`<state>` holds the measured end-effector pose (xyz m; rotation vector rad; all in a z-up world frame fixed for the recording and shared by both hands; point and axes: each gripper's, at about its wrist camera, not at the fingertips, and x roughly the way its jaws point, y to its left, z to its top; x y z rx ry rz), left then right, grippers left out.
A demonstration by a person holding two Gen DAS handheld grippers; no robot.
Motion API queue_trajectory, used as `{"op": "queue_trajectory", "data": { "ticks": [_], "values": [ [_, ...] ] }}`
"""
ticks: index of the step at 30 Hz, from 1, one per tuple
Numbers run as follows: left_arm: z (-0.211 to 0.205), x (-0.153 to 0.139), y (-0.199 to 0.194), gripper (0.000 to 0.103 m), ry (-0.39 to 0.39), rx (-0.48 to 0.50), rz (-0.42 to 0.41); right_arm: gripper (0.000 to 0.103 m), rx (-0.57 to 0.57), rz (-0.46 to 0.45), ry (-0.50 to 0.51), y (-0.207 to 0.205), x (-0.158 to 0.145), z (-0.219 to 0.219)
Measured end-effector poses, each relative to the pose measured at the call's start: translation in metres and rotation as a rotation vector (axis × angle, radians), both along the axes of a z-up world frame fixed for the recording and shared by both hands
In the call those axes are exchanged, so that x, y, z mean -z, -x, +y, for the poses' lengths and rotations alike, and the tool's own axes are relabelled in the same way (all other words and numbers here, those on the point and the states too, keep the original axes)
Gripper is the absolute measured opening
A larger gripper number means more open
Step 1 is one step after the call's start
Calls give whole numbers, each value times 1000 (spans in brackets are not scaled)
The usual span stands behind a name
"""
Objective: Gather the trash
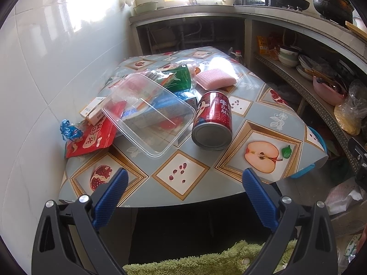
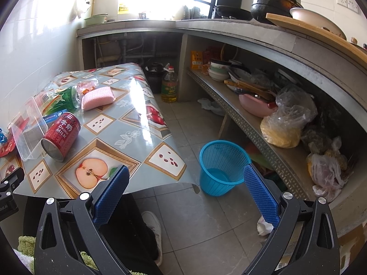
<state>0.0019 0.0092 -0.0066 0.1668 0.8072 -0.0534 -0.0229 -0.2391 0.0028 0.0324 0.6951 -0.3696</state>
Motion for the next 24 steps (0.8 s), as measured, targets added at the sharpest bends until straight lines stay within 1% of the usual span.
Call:
{"op": "queue_trajectory", "data": {
  "ticks": [17, 24],
  "values": [
    [1, 0, -2, 97, -1, -11, 5, 95, -2, -2, -3, 0, -1, -1],
    [6, 3, -11, 97, 18, -17, 19, 95, -18, 16, -12, -11, 2, 6]
  ]
}}
